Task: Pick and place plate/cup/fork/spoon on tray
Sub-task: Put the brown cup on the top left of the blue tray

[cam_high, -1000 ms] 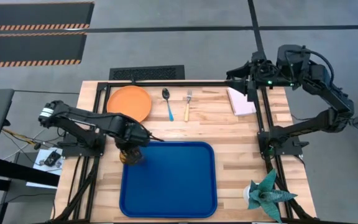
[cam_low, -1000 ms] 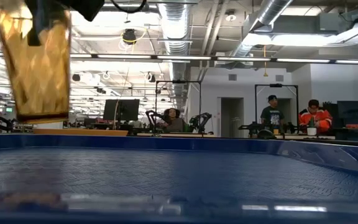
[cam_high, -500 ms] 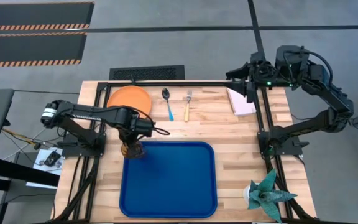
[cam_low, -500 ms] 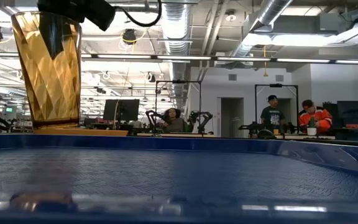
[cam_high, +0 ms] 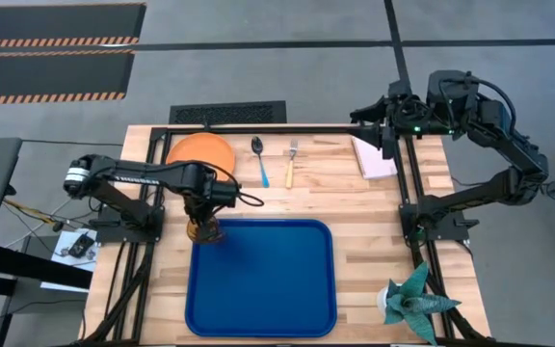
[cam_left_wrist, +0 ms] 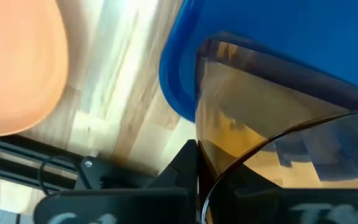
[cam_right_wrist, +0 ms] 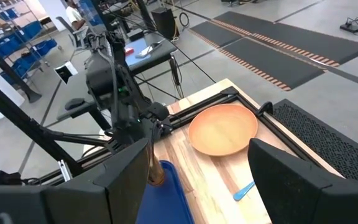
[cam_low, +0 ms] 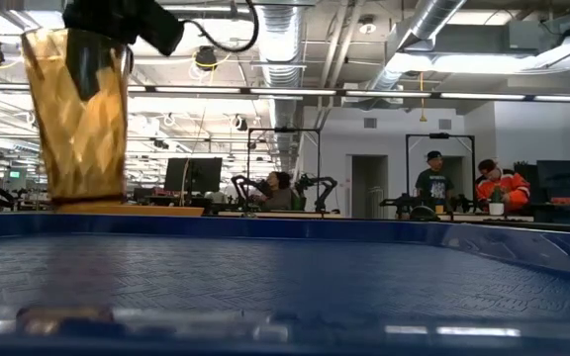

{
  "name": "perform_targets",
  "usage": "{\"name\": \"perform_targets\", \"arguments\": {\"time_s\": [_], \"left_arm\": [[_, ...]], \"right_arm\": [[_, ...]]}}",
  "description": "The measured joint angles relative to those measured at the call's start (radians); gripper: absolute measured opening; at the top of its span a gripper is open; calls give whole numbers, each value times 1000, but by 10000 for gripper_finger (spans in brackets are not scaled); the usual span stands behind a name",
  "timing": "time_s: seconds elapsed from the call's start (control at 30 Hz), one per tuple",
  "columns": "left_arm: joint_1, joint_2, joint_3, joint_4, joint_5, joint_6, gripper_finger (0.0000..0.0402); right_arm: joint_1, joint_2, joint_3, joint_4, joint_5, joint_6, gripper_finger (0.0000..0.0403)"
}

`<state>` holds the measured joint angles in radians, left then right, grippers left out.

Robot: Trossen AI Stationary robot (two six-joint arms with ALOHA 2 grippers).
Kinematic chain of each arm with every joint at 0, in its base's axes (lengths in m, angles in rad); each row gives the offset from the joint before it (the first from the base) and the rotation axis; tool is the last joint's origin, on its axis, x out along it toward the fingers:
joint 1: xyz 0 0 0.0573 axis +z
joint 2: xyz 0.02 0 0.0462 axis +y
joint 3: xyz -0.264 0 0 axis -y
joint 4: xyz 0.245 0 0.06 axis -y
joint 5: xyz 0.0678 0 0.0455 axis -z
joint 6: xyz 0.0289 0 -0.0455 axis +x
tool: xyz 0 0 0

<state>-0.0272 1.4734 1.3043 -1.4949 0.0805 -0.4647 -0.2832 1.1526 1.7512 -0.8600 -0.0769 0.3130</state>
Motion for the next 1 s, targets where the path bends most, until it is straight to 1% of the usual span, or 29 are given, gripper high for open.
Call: {"name": "perform_targets", "arguments": {"time_s": [0.1, 0.4, 0.57, 0.63, 0.77, 1.0], "left_arm": [[8, 0, -50, 1, 28, 19, 0], [19, 0, -60, 35, 30, 17, 0], [19, 0, -105, 38, 67, 26, 2], [19, 0, -122, 46, 89, 32, 6], [19, 0, -126, 51, 57, 16, 18], [19, 0, -121, 54, 47, 11, 47]], "right_arm": [[0, 0, 0, 0, 0, 0, 295], [0, 0, 0, 0, 1, 0, 295], [0, 0, 0, 0, 1, 0, 295], [0, 0, 0, 0, 1, -1, 295], [0, 0, 0, 0, 2, -6, 295], [0, 0, 0, 0, 3, -9, 295]]}}
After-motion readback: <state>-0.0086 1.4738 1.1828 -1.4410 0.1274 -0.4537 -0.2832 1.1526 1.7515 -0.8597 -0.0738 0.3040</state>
